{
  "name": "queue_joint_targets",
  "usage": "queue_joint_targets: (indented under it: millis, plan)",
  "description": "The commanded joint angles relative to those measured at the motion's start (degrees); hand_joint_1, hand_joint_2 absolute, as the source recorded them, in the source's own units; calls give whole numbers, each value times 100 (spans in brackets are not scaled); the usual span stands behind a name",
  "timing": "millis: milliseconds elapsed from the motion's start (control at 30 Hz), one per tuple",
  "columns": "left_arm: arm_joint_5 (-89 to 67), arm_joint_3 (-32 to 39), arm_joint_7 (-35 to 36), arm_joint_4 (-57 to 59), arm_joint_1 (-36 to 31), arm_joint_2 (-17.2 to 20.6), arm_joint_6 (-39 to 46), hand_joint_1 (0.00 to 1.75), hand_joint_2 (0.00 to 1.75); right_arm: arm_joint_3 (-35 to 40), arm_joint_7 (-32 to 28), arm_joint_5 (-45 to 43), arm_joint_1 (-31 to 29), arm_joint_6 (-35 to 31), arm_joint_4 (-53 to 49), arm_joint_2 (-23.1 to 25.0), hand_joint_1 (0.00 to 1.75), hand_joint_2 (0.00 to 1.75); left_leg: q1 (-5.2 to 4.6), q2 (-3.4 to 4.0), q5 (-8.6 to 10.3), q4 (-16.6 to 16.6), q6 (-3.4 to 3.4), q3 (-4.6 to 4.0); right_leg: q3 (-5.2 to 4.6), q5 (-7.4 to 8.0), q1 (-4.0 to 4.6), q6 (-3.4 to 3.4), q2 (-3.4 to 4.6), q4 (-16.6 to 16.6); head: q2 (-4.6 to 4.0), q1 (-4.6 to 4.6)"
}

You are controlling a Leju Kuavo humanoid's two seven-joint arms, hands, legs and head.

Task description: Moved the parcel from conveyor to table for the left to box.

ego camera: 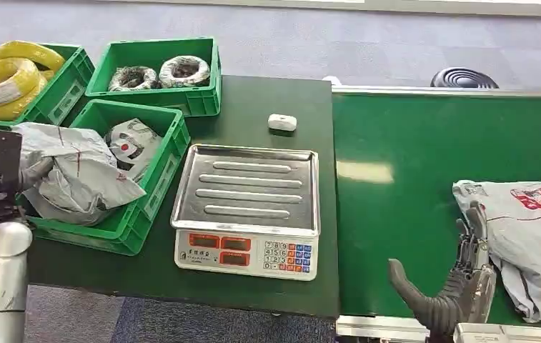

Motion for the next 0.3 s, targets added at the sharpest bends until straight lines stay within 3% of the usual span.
queue_joint_targets:
  millis: [33,133,200,300]
  plan:
    - [2137,771,-1305,-3902,2931,-641,-1196,0,175,-957,-233,-428,928,37,-591,355,0,175,-10,48,-15,-38,15,42,25,-2,-5,-12,33,-31,0,0]
    - [2455,788,-2043,-4549,3953,-1003,-1478,0,175,-1236,-199,-269,1029,386,-646,626,0,175,-9,45,-27,-13,0,14,-1,-11,-7,-4,39,-8,0,2]
    - [2446,756,-2129,-4622,4098,-1074,-1487,0,175,-1267,-208,-251,1064,428,-668,664,0,175,-9,55,-36,-18,4,23,3,-15,-6,-8,45,-14,0,-2]
    - [2480,525,-2405,-4801,4744,-1589,-1885,0,175,-1427,-175,-211,1169,599,-665,784,0,175,-7,54,-36,-23,11,30,16,-17,-1,-13,29,-25,0,-2]
